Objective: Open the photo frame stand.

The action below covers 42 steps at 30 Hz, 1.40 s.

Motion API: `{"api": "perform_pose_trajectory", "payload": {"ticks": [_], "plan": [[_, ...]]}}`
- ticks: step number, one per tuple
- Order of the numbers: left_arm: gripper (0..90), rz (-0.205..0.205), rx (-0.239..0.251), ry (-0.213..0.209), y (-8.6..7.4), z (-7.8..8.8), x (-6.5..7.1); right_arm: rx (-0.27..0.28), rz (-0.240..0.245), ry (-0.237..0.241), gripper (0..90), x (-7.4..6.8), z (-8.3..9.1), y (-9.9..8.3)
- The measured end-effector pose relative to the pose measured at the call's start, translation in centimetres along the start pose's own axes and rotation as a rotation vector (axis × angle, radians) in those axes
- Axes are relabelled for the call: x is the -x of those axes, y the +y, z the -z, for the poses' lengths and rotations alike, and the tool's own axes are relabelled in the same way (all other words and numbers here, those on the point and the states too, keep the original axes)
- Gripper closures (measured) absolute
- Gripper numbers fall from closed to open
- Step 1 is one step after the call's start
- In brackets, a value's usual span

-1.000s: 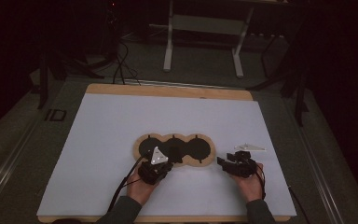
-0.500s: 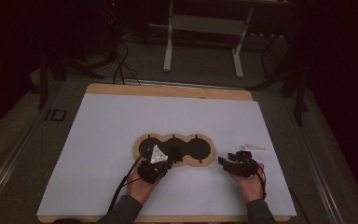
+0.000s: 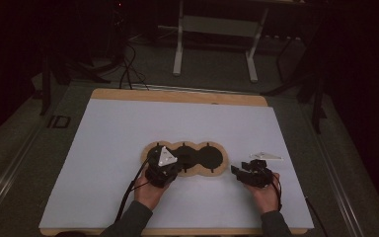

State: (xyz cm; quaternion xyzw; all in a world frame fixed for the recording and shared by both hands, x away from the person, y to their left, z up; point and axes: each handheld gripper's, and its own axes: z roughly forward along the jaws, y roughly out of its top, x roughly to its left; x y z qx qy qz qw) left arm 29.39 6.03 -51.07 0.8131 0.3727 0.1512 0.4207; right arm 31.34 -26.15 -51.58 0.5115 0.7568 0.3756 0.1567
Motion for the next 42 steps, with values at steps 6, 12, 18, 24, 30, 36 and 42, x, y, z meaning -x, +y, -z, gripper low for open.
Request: {"api": "perform_pose_trajectory", "payload": {"ticks": [6, 12, 18, 24, 30, 36, 42], "plan": [[84.3, -0.056, -0.001, 0.003, -0.1, 0.1, 0.9, 0.000, 0.002, 0.001, 48.5, 0.0, 0.0, 0.0], [77.6, -0.085, 0.019, -0.033, 0.1, 0.8, 1.3, 0.001, 0.001, 0.001, 48.5, 0.0, 0.0, 0.0], [63.8, -0.080, 0.051, -0.039, 0.7, 1.6, 1.1, 0.002, -0.003, 0.001, 48.4, 0.0, 0.0, 0.0], [53.4, -0.117, 0.067, -0.041, 1.3, 1.7, 0.9, 0.005, -0.006, 0.004, 48.1, 0.0, 0.0, 0.0], [44.1, -0.172, 0.035, 0.016, 1.7, 0.9, 0.7, 0.006, -0.008, 0.006, 48.0, 0.0, 0.0, 0.0], [46.6, -0.230, -0.040, 0.055, 1.7, -0.8, 0.5, 0.005, -0.007, 0.008, 47.8, 0.0, 0.0, 0.0], [49.8, -0.249, -0.075, 0.087, 2.2, -2.0, 0.2, 0.005, -0.008, 0.010, 47.7, 0.1, 0.0, 0.0]]}}
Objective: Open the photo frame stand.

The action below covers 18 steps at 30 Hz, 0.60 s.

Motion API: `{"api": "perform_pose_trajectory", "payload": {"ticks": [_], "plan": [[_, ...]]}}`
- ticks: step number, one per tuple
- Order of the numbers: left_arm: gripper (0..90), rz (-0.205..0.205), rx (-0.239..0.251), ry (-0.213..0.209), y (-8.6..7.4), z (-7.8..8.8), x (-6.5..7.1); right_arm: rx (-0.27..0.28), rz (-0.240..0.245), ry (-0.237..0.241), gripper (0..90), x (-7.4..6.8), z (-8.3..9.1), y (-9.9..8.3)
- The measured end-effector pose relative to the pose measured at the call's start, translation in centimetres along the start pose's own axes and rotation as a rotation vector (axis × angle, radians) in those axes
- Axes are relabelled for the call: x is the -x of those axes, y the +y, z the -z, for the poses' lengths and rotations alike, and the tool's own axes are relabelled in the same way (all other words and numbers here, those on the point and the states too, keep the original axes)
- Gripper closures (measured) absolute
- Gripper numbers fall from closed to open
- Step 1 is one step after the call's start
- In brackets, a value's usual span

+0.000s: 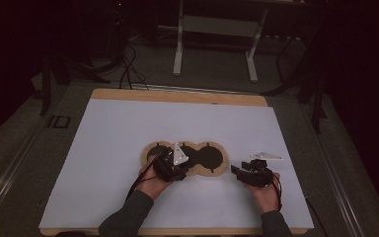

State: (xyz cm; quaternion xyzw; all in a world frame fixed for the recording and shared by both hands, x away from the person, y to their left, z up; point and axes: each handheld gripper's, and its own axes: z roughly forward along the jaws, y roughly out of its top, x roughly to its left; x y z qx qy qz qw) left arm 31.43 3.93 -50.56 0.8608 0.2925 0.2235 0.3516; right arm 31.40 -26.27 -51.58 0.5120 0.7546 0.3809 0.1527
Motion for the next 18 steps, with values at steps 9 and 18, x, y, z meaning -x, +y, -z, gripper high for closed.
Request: {"api": "perform_pose_trajectory", "payload": {"ticks": [9, 18], "plan": [[52.6, -0.036, -0.034, 0.023, 0.54, -1.00, -0.13, -0.002, 0.002, 0.001, 47.4, -0.05, -0.03, 0.02], [63.6, -0.094, -0.026, 0.066, 0.92, -0.95, 0.37, -0.005, 0.002, 0.005, 47.1, -0.07, -0.04, 0.03]]}}
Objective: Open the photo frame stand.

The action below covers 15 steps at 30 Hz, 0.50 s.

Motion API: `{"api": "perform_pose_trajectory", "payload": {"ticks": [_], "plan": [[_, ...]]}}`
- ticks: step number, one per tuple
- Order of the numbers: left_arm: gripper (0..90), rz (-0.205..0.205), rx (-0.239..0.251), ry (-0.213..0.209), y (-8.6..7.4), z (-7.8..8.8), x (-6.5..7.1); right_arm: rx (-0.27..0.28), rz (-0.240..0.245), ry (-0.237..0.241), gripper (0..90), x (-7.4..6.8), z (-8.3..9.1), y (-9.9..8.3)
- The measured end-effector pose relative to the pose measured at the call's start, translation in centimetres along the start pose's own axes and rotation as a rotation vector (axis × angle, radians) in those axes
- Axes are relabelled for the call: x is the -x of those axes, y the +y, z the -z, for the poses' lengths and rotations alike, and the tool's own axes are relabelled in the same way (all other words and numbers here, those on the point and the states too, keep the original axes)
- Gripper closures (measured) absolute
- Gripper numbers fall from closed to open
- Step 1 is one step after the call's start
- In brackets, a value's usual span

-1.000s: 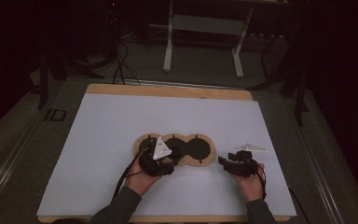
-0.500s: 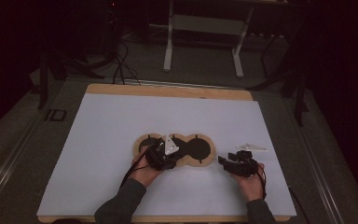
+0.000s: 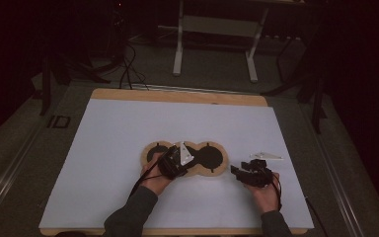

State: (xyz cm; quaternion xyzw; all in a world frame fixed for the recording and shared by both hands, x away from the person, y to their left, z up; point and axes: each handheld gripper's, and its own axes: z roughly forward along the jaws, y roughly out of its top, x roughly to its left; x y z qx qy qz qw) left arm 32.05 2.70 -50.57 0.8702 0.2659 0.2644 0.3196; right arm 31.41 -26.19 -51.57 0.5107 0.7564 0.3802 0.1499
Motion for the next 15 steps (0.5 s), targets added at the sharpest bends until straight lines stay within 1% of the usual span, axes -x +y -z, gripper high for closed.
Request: {"api": "perform_pose_trajectory", "payload": {"ticks": [4, 10, 13, 15], "plan": [[69.1, -0.016, 0.006, 0.024, 0.26, 0.13, -0.01, 0.001, -0.002, 0.001, 47.0, 0.03, 0.01, 0.01], [70.9, -0.028, 0.009, 0.023, 0.27, 0.19, -0.10, 0.005, -0.004, 0.008, 46.6, 0.00, 0.07, 0.06], [71.3, -0.030, 0.016, 0.022, 0.17, 0.27, -0.16, 0.011, -0.003, 0.015, 46.2, -0.07, 0.14, 0.15], [71.3, -0.023, 0.024, 0.021, 0.04, 0.33, -0.20, 0.014, -0.003, 0.013, 46.1, -0.21, 0.22, 0.21]]}}
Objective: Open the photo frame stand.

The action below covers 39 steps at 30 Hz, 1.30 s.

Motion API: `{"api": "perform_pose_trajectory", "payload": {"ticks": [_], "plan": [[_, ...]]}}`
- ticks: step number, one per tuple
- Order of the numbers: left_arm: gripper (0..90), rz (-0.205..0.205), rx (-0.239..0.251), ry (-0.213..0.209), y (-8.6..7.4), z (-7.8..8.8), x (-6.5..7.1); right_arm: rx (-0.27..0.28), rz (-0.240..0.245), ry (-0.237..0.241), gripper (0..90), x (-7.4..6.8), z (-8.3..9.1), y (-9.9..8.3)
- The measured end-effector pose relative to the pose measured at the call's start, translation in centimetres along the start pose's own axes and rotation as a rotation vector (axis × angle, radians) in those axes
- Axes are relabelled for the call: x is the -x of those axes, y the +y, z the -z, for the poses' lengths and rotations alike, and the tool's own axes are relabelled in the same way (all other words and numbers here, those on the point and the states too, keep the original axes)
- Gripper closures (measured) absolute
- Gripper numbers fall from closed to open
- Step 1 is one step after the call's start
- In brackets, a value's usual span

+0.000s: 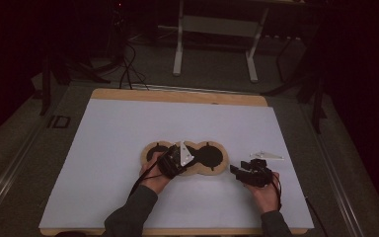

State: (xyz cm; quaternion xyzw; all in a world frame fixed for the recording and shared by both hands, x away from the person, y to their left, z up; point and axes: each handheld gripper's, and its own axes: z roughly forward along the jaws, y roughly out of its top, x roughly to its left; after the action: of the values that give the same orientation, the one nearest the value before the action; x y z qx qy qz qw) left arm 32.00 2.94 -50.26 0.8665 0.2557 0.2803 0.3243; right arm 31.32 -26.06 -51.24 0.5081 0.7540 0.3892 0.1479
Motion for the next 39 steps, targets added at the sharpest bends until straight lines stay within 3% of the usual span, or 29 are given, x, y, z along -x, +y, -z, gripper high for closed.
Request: {"api": "perform_pose_trajectory", "payload": {"ticks": [15, 29, 32, 34, 39], "plan": [[71.9, 0.072, 0.094, -0.033, -1.0, 1.2, -1.3, 0.043, -0.010, 0.062, 43.4, -1.0, 0.8, 1.9], [72.6, 0.124, 0.159, -0.030, -1.8, 2.1, -1.9, 0.008, -0.008, 0.114, 37.6, -2.3, 0.3, 4.5], [72.9, 0.136, 0.172, -0.032, -1.9, 2.3, -2.1, 0.006, -0.017, 0.146, 35.2, -2.4, 0.2, 5.2], [73.1, 0.140, 0.180, -0.033, -2.0, 2.4, -2.2, 0.008, -0.034, 0.194, 33.4, -2.3, 0.1, 5.6], [73.4, 0.144, 0.192, -0.035, -2.3, 2.6, -2.3, -0.016, -0.032, 0.203, 30.3, -2.4, -0.5, 6.3]]}}
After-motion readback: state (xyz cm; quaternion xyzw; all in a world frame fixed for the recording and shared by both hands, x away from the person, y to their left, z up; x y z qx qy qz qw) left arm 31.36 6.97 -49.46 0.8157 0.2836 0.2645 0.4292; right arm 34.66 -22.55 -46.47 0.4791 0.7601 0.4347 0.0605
